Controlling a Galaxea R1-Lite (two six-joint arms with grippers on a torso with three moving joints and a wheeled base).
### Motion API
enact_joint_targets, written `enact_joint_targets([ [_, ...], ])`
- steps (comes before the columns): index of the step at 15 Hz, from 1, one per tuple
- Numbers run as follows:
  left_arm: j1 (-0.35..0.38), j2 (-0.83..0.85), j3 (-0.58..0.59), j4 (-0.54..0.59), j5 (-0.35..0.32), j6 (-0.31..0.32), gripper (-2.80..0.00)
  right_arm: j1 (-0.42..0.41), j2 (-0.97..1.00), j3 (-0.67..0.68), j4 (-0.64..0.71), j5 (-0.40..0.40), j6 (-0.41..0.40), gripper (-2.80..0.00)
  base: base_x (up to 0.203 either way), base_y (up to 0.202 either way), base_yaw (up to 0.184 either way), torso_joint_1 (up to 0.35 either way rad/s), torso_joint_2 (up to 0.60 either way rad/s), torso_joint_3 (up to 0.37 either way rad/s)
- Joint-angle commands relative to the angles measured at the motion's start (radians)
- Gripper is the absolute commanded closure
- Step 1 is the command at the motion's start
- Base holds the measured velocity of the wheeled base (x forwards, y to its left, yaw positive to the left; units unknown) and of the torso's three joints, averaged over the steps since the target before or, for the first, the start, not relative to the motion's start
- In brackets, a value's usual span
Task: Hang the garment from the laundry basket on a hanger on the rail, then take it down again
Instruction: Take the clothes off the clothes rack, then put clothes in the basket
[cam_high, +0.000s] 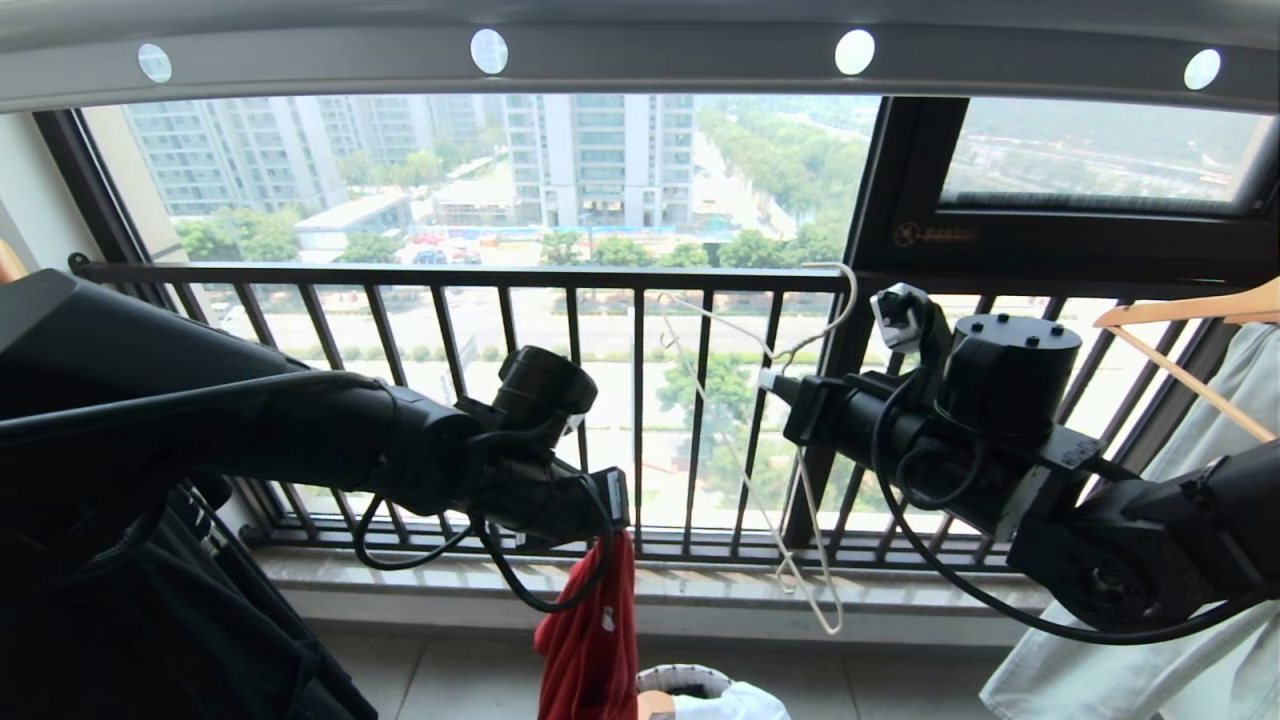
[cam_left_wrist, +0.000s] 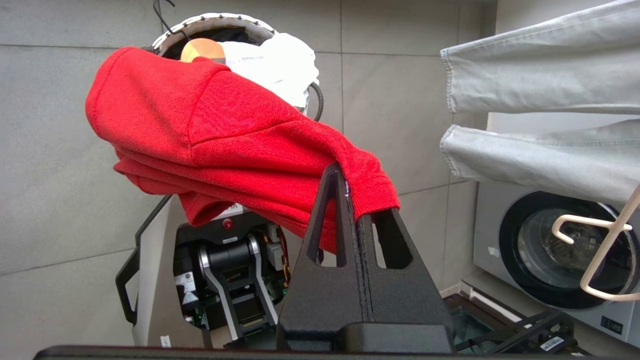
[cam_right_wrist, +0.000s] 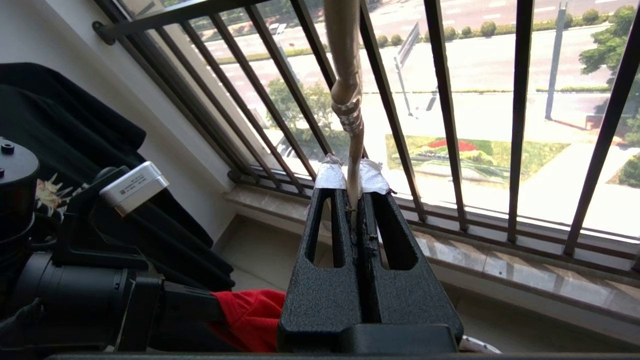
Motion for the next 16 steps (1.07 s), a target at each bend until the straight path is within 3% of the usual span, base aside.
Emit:
enact_joint_targets([
  [1, 0.000, -0.039, 0.001, 0.000, -0.004, -0.006, 0.00, -0.005, 0.000, 0.007, -0.005, 0.001, -0.022, 0.00, 0.000, 0.000, 0.000, 0.000, 0.00, 0.000],
  [7, 0.000, -0.079, 0.012, 0.002, -0.004, -0.003, 0.00, -0.027, 0.005, 0.025, -0.005, 0.001, -0.142, 0.00, 0.000, 0.000, 0.000, 0.000, 0.00, 0.000],
  [14, -0.006, 0.071, 0.026, -0.017, 0.007, 0.051, 0.00, -0.060, -0.001, 0.014, -0.005, -0.010, -0.154, 0.00, 0.000, 0.000, 0.000, 0.000, 0.00, 0.000],
  [16, -0.006, 0.129, 0.043, -0.117, 0.033, 0.052, 0.00, -0.067, -0.008, 0.011, -0.005, -0.011, -0.154, 0.00, 0.000, 0.000, 0.000, 0.000, 0.00, 0.000],
])
